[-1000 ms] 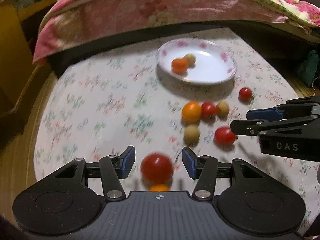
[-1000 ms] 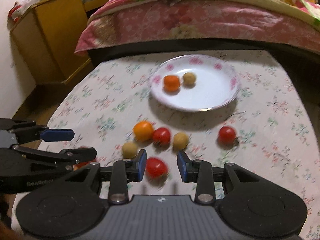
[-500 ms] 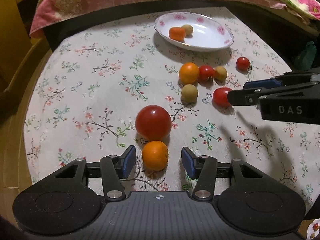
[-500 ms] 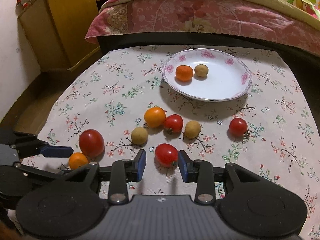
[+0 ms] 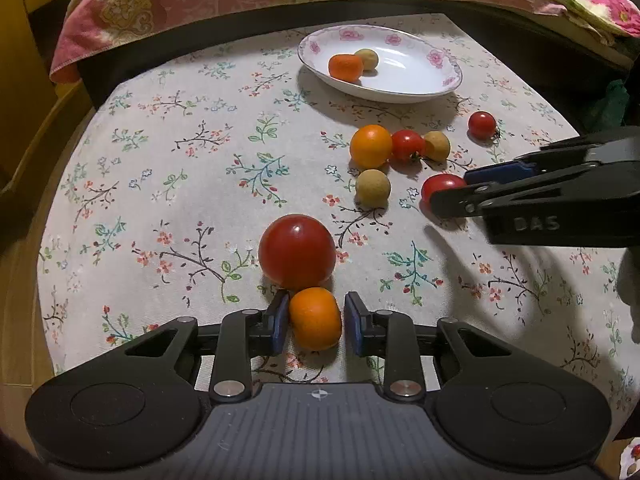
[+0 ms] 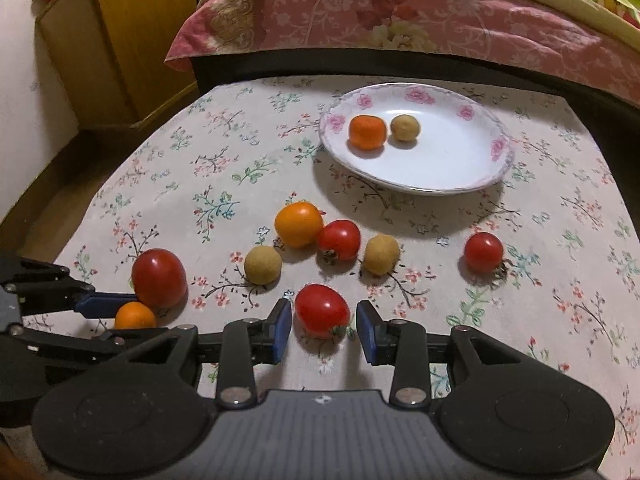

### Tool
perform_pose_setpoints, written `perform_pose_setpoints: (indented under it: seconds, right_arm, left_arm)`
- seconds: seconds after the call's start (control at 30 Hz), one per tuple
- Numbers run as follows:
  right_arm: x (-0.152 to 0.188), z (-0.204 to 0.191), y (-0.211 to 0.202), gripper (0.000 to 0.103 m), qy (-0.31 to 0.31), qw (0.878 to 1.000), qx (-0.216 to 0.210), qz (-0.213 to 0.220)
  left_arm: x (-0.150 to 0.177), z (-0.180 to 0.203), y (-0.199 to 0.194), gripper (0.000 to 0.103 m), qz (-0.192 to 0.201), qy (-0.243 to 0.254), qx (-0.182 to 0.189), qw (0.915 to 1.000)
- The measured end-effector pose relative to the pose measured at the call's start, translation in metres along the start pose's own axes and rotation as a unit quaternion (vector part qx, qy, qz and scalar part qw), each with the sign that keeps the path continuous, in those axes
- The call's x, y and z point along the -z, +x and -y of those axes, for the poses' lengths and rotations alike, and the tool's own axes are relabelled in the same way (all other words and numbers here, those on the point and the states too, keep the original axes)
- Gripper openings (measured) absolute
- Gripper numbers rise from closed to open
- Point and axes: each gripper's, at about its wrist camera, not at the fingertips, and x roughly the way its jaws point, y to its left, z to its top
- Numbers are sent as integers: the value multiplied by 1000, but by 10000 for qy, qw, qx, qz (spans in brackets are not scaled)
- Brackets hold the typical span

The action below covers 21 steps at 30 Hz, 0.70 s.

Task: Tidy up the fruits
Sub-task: 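Grasp the small mandarin with the left tool while the right tool grasps a red tomato, then carry the mandarin and red tomato in both tools over the white plate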

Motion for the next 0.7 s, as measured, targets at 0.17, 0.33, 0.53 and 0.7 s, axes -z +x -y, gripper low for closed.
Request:
perform_pose_setpoints:
  seconds: [0.17,0.33,0.53,0.7]
  right_arm:
    - [4,-6,11,35,-190,9997,46,-121]
    - [2,-4,13,32,-186,9998,61,-79]
    - [5,-6,10,31,-290,9995,70,-85]
    - [10,-1,0,31,-200,9997,44,-129]
  left_arm:
    - [1,1,-1,39,23,15,20,10000]
    - [3,0,-1,40,19,68,4,10000]
    - [3,5,-2,37,-44,199,-71,9998]
    - [4,10,-4,36,-84,266,47,9996]
